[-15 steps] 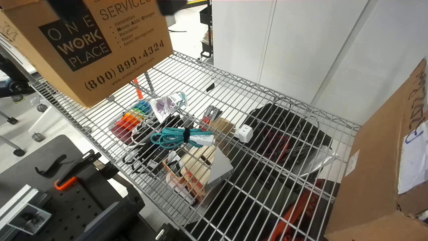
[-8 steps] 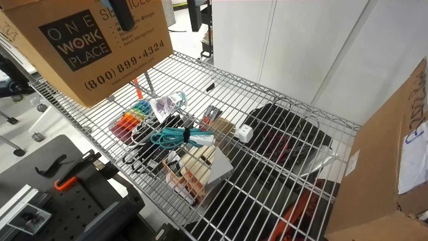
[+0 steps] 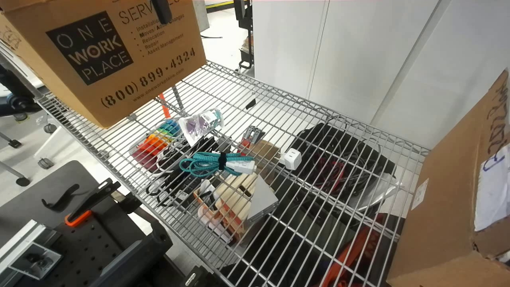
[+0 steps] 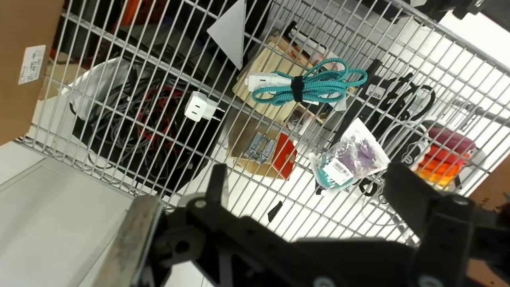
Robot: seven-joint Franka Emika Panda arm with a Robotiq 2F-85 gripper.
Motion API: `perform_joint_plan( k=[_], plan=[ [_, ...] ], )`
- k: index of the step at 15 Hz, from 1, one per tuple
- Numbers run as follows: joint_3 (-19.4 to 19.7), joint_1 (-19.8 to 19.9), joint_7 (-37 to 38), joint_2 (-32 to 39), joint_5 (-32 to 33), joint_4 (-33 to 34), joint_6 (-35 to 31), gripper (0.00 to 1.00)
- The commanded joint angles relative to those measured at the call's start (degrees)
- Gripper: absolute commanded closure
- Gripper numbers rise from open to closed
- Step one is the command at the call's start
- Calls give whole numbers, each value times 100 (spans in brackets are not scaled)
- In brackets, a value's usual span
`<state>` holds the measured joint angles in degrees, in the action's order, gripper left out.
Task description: Move the charger to the left
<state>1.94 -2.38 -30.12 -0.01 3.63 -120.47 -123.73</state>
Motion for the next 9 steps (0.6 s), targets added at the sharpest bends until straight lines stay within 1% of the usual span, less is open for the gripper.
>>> perform_joint_plan(
  k=[1, 6, 9],
  plan=[
    [-82, 80, -2, 1, 0, 8, 11, 0],
    [-82, 80, -12, 1, 0, 8, 11, 0],
    [-82, 87, -85, 204, -138, 142, -48, 0]
  ],
)
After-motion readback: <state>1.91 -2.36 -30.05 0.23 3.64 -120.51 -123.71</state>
